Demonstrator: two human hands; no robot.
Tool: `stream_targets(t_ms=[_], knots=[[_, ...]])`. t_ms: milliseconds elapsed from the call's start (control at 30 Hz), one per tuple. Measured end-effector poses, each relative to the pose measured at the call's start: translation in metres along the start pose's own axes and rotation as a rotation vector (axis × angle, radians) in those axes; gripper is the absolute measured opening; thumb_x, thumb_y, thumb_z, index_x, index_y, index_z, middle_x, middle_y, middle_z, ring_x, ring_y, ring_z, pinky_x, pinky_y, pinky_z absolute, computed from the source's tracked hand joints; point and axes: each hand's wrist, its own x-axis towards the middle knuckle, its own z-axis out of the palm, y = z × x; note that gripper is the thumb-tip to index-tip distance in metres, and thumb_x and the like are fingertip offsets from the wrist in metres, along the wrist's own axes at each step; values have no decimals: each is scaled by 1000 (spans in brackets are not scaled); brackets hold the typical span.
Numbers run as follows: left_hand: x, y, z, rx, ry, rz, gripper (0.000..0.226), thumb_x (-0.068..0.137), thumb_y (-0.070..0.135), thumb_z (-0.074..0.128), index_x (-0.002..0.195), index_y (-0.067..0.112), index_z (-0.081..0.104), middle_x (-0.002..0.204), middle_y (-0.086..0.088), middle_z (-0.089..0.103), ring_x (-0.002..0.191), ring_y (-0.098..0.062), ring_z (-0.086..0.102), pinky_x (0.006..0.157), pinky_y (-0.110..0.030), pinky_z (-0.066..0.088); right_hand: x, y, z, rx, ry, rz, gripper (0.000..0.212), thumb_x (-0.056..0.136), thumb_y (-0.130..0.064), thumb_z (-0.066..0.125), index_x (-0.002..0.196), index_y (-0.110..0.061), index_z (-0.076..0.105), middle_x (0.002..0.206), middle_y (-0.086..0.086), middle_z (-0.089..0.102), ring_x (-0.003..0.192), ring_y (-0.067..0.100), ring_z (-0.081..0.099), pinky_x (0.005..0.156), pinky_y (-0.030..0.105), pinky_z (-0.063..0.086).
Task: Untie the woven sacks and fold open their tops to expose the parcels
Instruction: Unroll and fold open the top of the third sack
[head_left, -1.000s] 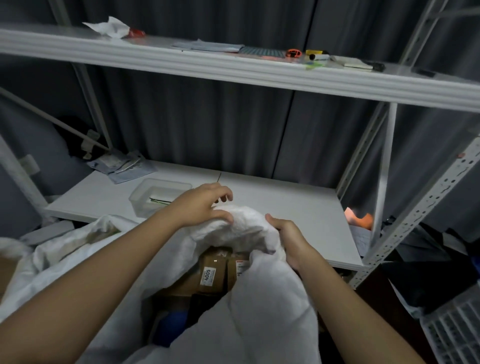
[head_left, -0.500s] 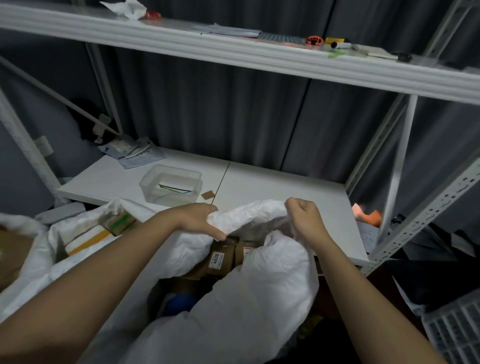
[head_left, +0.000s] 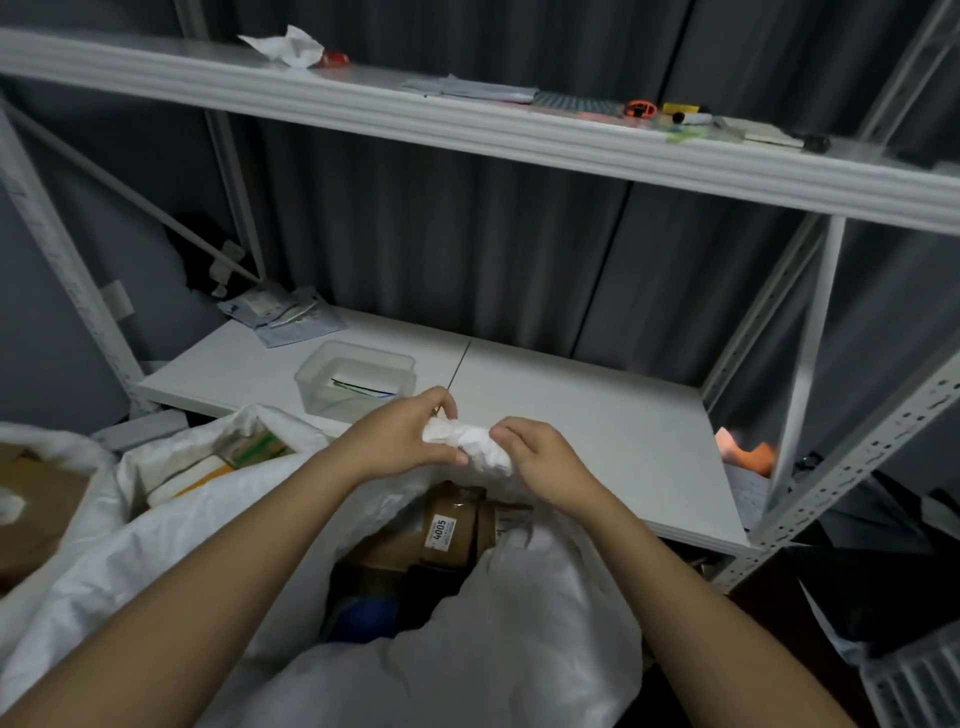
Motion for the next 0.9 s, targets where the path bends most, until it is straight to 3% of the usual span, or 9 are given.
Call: stream_targets(t_ms=[100, 233, 267, 367, 467, 533, 633, 733, 900], knots=[[-8, -5, 11, 324, 22, 60, 29, 85, 54, 58, 97, 29, 49, 92, 13, 48, 87, -13, 50, 66, -30, 36, -2, -4, -7, 351, -88, 356, 39, 98, -27, 49, 61, -19, 55, 62, 3, 52, 59, 17, 43, 55, 28, 31], [-7, -13, 22, -136, -89, 52, 22, 90, 47, 56, 72, 39, 47, 68, 12, 50, 72, -9, 51, 65, -30, 39, -1, -8, -6, -599, -9, 40, 43, 100, -48, 29, 88, -22, 61, 90, 3, 60, 84, 21, 55, 71, 31, 42], [-5, -16, 22, -229, -71, 48, 20, 86, 48, 61, 71, 38, 51, 68, 11, 52, 70, -7, 51, 66, -30, 40, 0, -9, -2, -613, -23, -58, 40, 100, -49, 29, 98, -25, 60, 96, 0, 60, 90, 19, 54, 76, 34, 43], [-6, -22, 19, -245, -113, 8, 36, 64, 60, 71, 86, 34, 57, 83, 7, 60, 79, -11, 56, 71, -29, 45, 7, 3, 8, -207, -169, -46, 29, 100, -35, 43, 79, -20, 57, 77, -2, 56, 72, 13, 50, 67, 32, 38], [-13, -30, 16, 162, -300, -69, 42, 73, 58, 69, 97, 27, 55, 90, 8, 60, 83, -14, 56, 74, -32, 45, 5, 13, 2, 275, -173, 251, 35, 98, -25, 52, 65, -11, 56, 62, -3, 54, 62, 12, 46, 60, 25, 34], [-14, -33, 16, 274, -284, -69, 38, 81, 58, 61, 93, 22, 55, 86, 7, 58, 83, -15, 55, 73, -33, 45, 4, 10, -2, 96, -235, 302, 41, 98, -32, 49, 60, -17, 53, 59, -8, 55, 60, 11, 47, 58, 23, 35], [-13, -32, 15, 164, -165, -15, 31, 80, 52, 66, 83, 25, 52, 81, 7, 59, 79, -14, 57, 67, -32, 43, 8, -1, 1, -459, -195, 30, 34, 96, -49, 40, 87, -24, 60, 91, -3, 62, 83, 16, 54, 72, 32, 41], [-12, -26, 5, 16, -129, 23, 28, 74, 37, 76, 75, 33, 49, 76, 11, 57, 74, -7, 55, 63, -28, 42, 10, -10, 9, -267, -285, -61, 30, 96, -47, 46, 114, -26, 59, 107, -6, 62, 94, 14, 56, 81, 32, 45], [-25, -29, -10, 61, 72, 23, 39, 69, 52, 75, 95, 32, 53, 92, 11, 57, 81, -10, 54, 68, -31, 45, 17, -12, 27, -175, -138, -151, 27, 100, -30, 45, 91, -11, 63, 89, 5, 59, 82, 19, 55, 76, 36, 43]])
